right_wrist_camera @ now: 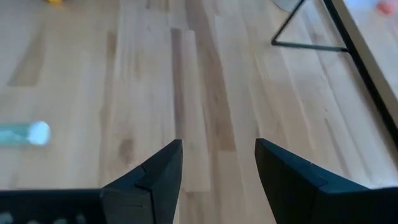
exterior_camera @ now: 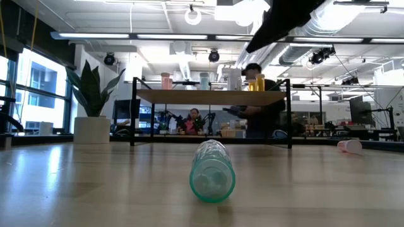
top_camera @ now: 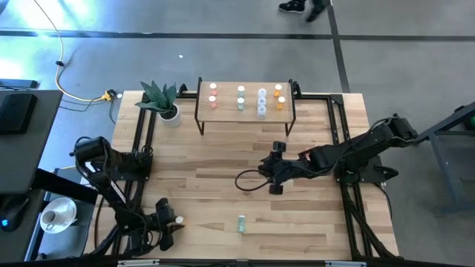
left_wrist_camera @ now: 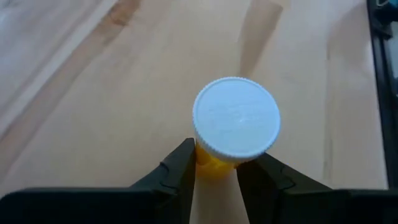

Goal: Pick and place medicine bottles onto shelf by color
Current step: Put the orange pill bottle aligned with the other orange pill bottles on the shelf

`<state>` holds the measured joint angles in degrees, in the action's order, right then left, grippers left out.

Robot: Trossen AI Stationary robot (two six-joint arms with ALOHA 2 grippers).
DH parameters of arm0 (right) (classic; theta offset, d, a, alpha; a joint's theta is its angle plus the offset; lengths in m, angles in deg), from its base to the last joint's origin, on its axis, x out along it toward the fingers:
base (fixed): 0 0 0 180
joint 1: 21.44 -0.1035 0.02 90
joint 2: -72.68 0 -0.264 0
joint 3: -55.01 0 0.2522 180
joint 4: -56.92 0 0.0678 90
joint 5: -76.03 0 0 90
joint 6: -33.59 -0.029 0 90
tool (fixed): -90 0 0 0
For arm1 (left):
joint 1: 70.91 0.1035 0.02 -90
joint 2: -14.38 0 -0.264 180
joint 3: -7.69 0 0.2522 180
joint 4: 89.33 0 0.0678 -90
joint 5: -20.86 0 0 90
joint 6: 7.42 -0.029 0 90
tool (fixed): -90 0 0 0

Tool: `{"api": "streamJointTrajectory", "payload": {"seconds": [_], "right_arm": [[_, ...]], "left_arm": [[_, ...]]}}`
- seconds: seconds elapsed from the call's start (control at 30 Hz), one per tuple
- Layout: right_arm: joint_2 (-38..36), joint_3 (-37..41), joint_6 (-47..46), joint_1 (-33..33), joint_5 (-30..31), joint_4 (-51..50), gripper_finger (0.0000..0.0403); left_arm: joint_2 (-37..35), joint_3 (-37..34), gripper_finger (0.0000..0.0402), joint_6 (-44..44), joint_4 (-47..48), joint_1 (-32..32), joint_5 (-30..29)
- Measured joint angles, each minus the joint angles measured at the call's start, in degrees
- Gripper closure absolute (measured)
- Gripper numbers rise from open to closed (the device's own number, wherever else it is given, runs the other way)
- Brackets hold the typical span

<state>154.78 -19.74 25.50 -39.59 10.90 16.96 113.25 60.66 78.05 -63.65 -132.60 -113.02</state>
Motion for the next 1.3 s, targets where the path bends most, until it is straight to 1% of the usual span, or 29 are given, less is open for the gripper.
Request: {"api": "streamJointTrajectory", "payload": {"seconds": [0.13, 0.3, 0.43, 0.53, 0.63, 0.8, 0.97, 1.03, 1.17, 1.3], "right_arm": [[0.00, 0.00, 0.14, 0.00, -2.32, 2.22, 0.0210], [0.00, 0.00, 0.11, -0.02, -3.66, 3.84, 0.0210], [0.00, 0.00, -1.08, 0.00, -8.12, 7.29, 0.0210], [0.00, 0.00, -2.27, -0.02, -12.43, 10.61, 0.0210], [0.00, 0.00, -2.40, -0.02, -14.55, 13.43, 0.0210], [0.00, 0.00, -1.28, -0.02, -14.57, 14.47, 0.0210], [0.02, 0.00, -0.87, -0.02, -11.43, 14.49, 0.0210], [0.02, 0.00, -0.89, -0.02, -11.33, 14.51, 0.0208], [0.02, 0.00, -2.21, -0.07, -11.25, 14.95, 0.0196], [0.04, 0.00, -2.14, -1.04, -11.12, 14.93, 0.0177]], "left_arm": [[-0.03, 0.00, 0.0307, -1.77, 0.02, 1.67, 0.27], [-0.04, 0.00, 0.0307, -4.23, 0.06, 3.97, 0.33], [-0.25, 0.00, 0.0307, -7.45, 0.14, 6.62, 0.61], [-0.39, 0.14, 0.0307, -11.76, -0.09, 9.28, 1.06], [-0.39, 1.35, 0.0307, -17.58, -0.15, 12.38, 2.55], [-0.39, 4.52, 0.0307, -29.14, -0.17, 18.35, 7.91], [-0.42, 8.61, 0.0307, -43.11, -0.21, 24.38, 13.08], [-0.42, 10.40, 0.0307, -48.90, -0.20, 26.94, 14.93], [-0.42, 13.92, 0.0307, -59.57, -0.27, 31.82, 17.36], [-0.42, 16.71, 0.0307, -67.86, -0.39, 36.23, 19.26]]}}
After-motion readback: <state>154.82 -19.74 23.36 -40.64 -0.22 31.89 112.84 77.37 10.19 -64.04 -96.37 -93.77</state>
